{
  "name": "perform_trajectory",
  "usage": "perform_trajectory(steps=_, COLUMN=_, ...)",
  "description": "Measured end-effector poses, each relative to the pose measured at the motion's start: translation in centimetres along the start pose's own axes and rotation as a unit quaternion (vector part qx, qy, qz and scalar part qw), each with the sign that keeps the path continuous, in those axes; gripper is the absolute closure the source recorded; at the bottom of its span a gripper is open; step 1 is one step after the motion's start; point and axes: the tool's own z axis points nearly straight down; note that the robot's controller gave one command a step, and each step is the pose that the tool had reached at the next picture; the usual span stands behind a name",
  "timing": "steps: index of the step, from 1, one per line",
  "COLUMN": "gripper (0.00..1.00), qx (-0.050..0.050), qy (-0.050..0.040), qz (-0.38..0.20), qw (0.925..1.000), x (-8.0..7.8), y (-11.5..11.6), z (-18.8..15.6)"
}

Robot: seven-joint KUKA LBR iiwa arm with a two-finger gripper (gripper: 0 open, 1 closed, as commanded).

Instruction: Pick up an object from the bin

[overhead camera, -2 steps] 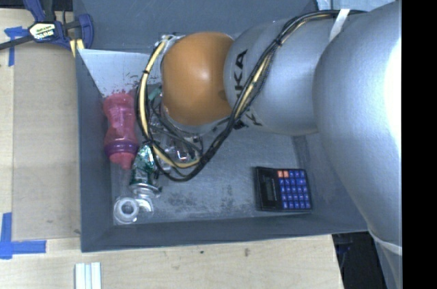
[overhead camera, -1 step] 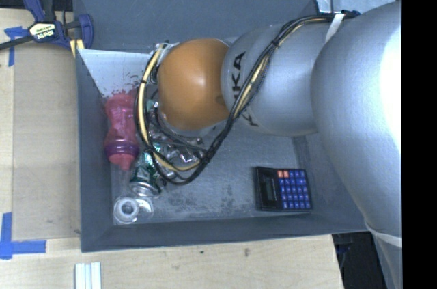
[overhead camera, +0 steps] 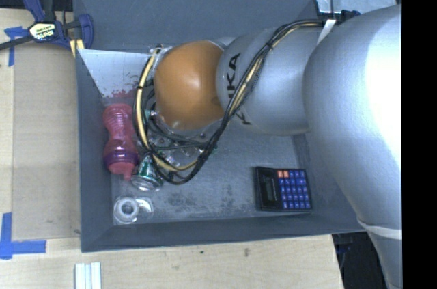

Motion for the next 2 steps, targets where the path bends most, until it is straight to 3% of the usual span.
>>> perform_trajectory(steps=1, gripper=1.00, qx=0.000, qy=0.0002, qz=0.000, qw=1.0000, x=0.0, y=0.0, z=0.0)
perform_trajectory(steps=2, gripper=1.00, qx=-0.005, qy=-0.0001, qz=-0.001, qw=1.0000, x=-0.4, y=0.8, z=-3.7)
